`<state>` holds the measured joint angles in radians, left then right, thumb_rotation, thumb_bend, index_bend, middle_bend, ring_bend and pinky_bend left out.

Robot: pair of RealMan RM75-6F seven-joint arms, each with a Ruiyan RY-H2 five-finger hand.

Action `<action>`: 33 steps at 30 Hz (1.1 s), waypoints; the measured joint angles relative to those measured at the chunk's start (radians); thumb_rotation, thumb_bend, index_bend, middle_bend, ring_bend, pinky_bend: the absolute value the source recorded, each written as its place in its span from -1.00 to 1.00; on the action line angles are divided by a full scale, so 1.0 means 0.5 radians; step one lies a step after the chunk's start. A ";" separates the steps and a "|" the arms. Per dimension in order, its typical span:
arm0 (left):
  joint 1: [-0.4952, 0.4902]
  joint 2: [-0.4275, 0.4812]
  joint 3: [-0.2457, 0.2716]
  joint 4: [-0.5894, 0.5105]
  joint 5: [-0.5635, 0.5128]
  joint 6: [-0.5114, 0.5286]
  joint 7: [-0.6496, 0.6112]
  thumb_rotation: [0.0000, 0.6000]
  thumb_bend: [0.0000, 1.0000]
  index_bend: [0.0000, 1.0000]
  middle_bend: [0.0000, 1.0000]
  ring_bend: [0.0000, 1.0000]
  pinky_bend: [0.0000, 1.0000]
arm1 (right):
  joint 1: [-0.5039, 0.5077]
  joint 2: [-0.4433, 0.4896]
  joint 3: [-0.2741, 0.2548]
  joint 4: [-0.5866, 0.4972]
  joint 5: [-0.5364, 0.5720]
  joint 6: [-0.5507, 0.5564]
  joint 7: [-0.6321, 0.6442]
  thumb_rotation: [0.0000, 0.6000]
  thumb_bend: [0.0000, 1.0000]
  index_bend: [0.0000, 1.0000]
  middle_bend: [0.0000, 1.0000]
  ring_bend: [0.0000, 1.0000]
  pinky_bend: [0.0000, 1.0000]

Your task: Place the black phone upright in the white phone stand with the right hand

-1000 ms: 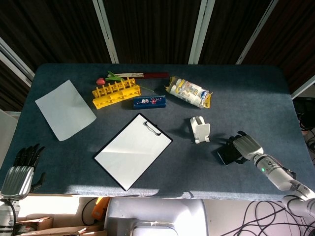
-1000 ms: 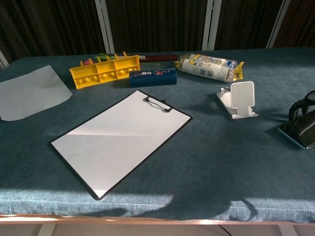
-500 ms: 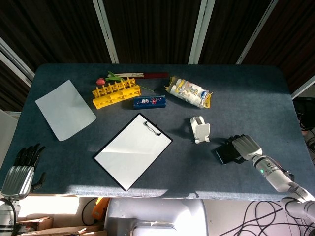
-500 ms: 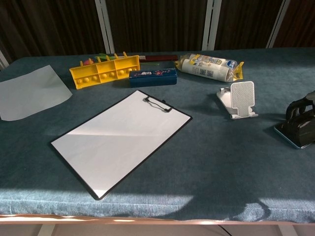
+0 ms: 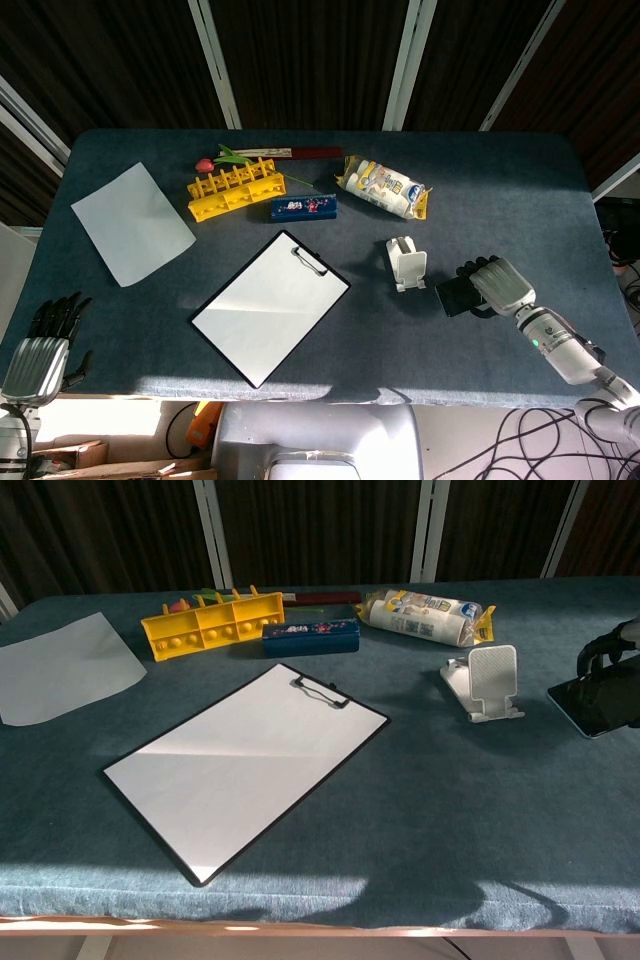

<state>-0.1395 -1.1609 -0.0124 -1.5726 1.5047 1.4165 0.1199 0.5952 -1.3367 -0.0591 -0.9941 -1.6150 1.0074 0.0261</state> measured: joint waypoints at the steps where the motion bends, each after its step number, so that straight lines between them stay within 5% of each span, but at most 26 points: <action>1: -0.001 0.000 0.001 0.000 0.002 -0.002 -0.001 1.00 -0.23 -1.00 -1.00 -1.00 -0.90 | 0.005 0.009 0.009 -0.014 -0.004 0.013 -0.068 1.00 -0.29 0.98 0.58 0.30 0.11; 11: -0.016 0.002 0.004 0.001 0.011 -0.023 -0.014 1.00 -0.23 -1.00 -1.00 -1.00 -0.90 | 0.142 0.109 0.105 -0.187 -0.140 0.091 -1.039 1.00 -0.29 0.99 0.59 0.32 0.13; 18: -0.020 0.006 0.009 0.002 0.021 -0.027 -0.029 1.00 -0.23 -1.00 -1.00 -1.00 -0.90 | 0.382 0.112 0.125 -0.201 -0.470 0.083 -1.626 1.00 -0.29 0.99 0.59 0.34 0.14; 25: -0.010 0.018 0.012 0.009 0.030 -0.004 -0.062 1.00 -0.23 -1.00 -1.00 -1.00 -0.90 | 0.562 0.006 0.065 -0.024 -0.746 0.099 -1.722 1.00 -0.29 0.99 0.59 0.34 0.14; 33: -0.014 0.014 0.015 0.014 0.030 -0.018 -0.056 1.00 -0.23 -1.00 -1.00 -1.00 -0.90 | 0.610 -0.086 -0.083 0.327 -0.955 0.375 -1.417 1.00 -0.29 0.99 0.59 0.34 0.12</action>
<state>-0.1463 -1.1538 -0.0051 -1.5658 1.5195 1.4077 0.0921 0.9003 -1.3797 -0.1007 -0.8304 -2.0923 1.1949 -0.6823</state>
